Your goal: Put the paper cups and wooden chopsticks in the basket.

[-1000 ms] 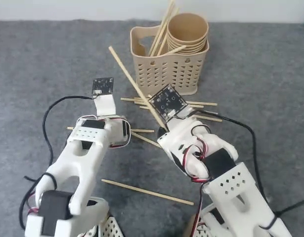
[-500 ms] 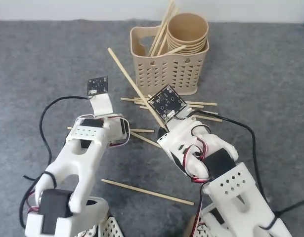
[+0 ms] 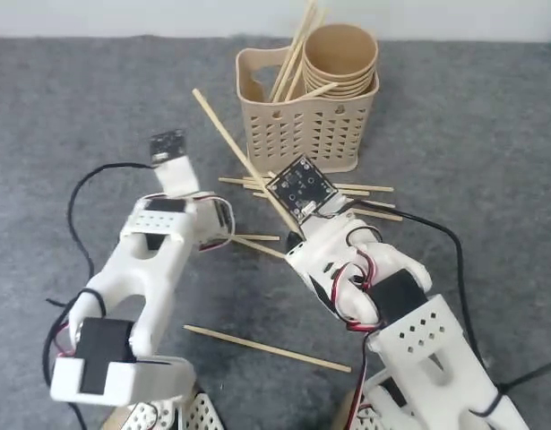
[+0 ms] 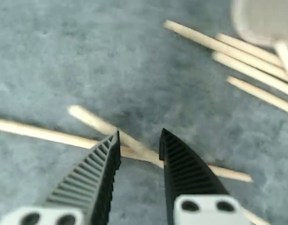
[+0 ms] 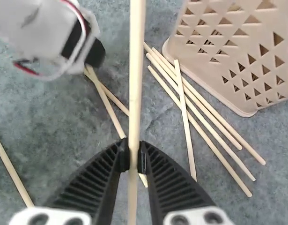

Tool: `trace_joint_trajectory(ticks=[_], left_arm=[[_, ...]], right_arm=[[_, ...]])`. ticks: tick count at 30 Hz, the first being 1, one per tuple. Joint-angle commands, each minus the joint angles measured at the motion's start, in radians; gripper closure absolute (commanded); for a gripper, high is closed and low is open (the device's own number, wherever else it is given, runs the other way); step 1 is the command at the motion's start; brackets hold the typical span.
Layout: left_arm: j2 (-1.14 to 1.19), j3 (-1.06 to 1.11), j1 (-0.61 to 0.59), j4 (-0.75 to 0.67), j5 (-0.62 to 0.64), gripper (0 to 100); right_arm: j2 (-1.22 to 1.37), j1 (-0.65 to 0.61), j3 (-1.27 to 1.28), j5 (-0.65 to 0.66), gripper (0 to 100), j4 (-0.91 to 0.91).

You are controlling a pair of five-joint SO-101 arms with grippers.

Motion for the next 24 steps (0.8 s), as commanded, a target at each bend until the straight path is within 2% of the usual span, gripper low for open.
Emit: trace_joint_trajectory(ticks=[1, 4, 9, 12, 18, 24], left_arm=[[-0.130, -0.039, -0.077, 0.069, 0.106, 87], [-0.236, 0.013, -0.114, 0.098, 0.124, 87], [-0.304, 0.165, -0.130, -0.003, 0.129, 87], [-0.296, 0.179, -0.126, -0.006, 0.130, 87], [-0.173, 0.127, -0.092, -0.009, 0.133, 87], [-0.011, -0.002, -0.054, -0.005, 0.232, 87]], right_arm=[[-0.033, -0.008, 0.000, 0.026, 99.0, -0.018], [-0.036, -0.008, 0.000, 0.026, 99.0, -0.016], [-0.035, -0.008, 0.000, 0.026, 99.0, -0.015], [-0.035, -0.008, 0.000, 0.028, 99.0, -0.015], [-0.035, -0.008, 0.000, 0.028, 99.0, -0.013], [-0.035, -0.008, 0.000, 0.029, 99.0, -0.010]])
